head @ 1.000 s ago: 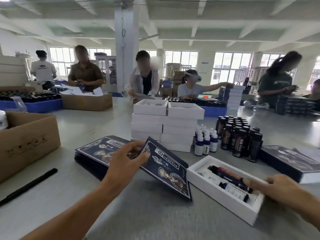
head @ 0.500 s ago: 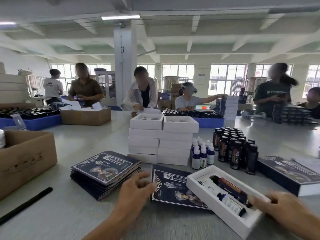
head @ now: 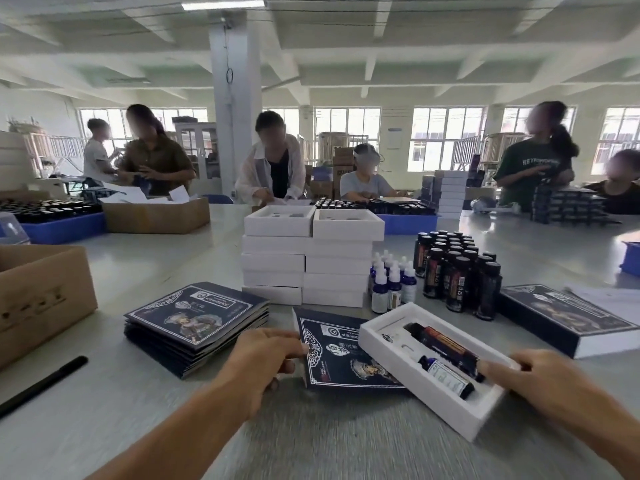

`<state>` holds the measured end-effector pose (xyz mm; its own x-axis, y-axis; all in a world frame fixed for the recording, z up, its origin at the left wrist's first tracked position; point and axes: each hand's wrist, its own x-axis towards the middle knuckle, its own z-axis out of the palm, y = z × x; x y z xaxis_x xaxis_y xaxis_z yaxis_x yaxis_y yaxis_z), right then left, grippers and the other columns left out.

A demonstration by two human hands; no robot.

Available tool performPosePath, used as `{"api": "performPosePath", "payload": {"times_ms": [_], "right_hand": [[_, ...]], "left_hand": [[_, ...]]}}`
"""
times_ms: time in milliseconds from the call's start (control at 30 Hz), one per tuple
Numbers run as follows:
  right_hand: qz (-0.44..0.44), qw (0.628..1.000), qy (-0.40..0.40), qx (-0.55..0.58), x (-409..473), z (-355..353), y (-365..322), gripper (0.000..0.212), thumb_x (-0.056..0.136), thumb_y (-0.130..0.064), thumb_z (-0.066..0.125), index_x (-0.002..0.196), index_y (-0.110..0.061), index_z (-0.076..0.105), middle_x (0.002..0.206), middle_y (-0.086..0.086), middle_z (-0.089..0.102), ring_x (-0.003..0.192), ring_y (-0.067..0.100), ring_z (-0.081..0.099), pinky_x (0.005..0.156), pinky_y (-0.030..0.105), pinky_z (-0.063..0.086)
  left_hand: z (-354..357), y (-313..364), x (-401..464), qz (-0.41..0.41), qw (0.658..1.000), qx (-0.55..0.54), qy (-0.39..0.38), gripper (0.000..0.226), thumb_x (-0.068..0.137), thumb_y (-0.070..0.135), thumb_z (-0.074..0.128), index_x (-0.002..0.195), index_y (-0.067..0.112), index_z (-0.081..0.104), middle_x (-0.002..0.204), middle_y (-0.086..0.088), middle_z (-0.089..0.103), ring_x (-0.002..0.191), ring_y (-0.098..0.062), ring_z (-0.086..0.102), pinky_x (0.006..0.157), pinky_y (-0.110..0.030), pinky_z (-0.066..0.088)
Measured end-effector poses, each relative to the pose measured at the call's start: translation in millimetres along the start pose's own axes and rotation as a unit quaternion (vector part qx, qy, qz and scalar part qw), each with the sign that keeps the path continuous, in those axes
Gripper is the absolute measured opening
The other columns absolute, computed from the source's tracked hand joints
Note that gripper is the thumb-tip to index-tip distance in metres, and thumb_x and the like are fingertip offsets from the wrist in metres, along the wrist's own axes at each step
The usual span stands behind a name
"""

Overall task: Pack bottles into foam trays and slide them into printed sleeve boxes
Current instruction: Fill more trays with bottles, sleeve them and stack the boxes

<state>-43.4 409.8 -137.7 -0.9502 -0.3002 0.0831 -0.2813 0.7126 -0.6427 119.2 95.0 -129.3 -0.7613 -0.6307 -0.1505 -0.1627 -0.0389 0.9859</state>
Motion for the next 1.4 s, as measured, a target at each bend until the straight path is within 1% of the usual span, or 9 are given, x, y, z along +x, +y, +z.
{"api": "performPosePath", "payload": {"times_ms": [133,267,500,633,833,933,1067,1200,1400], "right_hand": [[-0.002,1.0,0.001,-0.006,1,1,-1,0.04,0.082,-0.056,0.07,0.072,-0.017,0.072,0.07,0.002,0.067,0.067,0.017,0.062,0.058,0.027,0.041],[0.002,1.0,0.001,-0.004,2,2,1,0.044,0.082,-0.059,0.067,0.073,-0.016,0.073,0.071,0.004,0.069,0.068,0.02,0.064,0.06,0.029,0.044],[0.011,1.0,-0.003,0.001,4,4,2,0.04,0.081,-0.06,0.066,0.084,-0.021,0.071,0.08,0.002,0.07,0.075,0.018,0.066,0.065,0.03,0.047],[0.009,1.0,-0.01,-0.017,6,1,0,0.037,0.081,-0.06,0.066,0.082,-0.023,0.073,0.08,0.002,0.069,0.075,0.017,0.064,0.064,0.028,0.044],[0.021,1.0,0.023,-0.002,2,-20,10,0.022,0.068,-0.047,0.083,0.06,-0.027,0.078,0.067,0.004,0.071,0.072,0.023,0.064,0.065,0.034,0.046],[0.073,0.997,0.033,-0.019,8,-29,24,0.061,0.053,-0.07,0.076,0.06,-0.01,0.073,0.056,0.006,0.066,0.064,0.028,0.062,0.063,0.037,0.045],[0.137,0.989,0.017,-0.044,15,-31,30,0.076,0.037,-0.089,0.064,0.034,-0.014,0.048,0.036,-0.002,0.044,0.045,0.021,0.048,0.054,0.028,0.028],[0.139,0.99,-0.001,-0.02,9,-32,24,0.06,0.056,-0.065,0.084,0.046,-0.01,0.063,0.049,0.009,0.061,0.048,0.024,0.056,0.051,0.029,0.041],[0.108,0.994,-0.007,0.015,-6,-21,-6,0.016,0.079,-0.029,0.081,0.081,-0.016,0.072,0.084,0.012,0.069,0.076,0.026,0.063,0.058,0.03,0.049]], "left_hand": [[5,2,-8,0.135,0.988,0.073,-0.004,0.048,0.082,0.021,0.075,0.126,0.027,0.056,0.089,0.008,0.074,0.08,-0.003,0.069,0.068,-0.017,0.043],[11,-6,-15,0.222,0.964,0.141,-0.048,0.066,0.075,0.049,0.076,0.134,0.048,0.046,0.12,0.028,0.059,0.109,0.009,0.054,0.095,-0.024,0.039],[21,-19,-13,0.293,0.924,0.245,0.008,0.061,0.074,0.043,0.079,0.109,0.074,0.039,0.113,0.027,0.049,0.103,0.017,0.044,0.077,-0.004,0.033],[22,-24,-10,0.313,0.917,0.247,-0.005,0.033,0.075,0.046,0.077,0.102,0.059,0.062,0.104,0.03,0.059,0.1,0.012,0.053,0.088,-0.016,0.045],[-4,-25,3,0.293,0.945,0.136,-0.044,0.017,0.084,0.027,0.072,0.094,0.041,0.07,0.087,0.006,0.068,0.082,-0.009,0.065,0.07,-0.019,0.053],[-14,-29,10,0.243,0.964,0.104,-0.038,0.027,0.09,0.017,0.065,0.1,0.041,0.068,0.09,-0.006,0.068,0.083,-0.019,0.066,0.077,-0.033,0.059],[-13,-34,15,0.264,0.946,0.186,0.009,0.023,0.096,0.024,0.057,0.109,0.043,0.062,0.098,0.011,0.062,0.085,-0.001,0.061,0.069,-0.018,0.052],[-12,-30,11,0.332,0.913,0.231,0.052,0.023,0.096,0.029,0.055,0.113,0.045,0.058,0.109,0.025,0.052,0.094,0.004,0.054,0.076,-0.019,0.051],[-4,-32,10,0.378,0.895,0.227,0.061,0.031,0.097,0.022,0.053,0.098,0.053,0.055,0.103,0.021,0.053,0.078,0.002,0.055,0.059,-0.016,0.045]]}}
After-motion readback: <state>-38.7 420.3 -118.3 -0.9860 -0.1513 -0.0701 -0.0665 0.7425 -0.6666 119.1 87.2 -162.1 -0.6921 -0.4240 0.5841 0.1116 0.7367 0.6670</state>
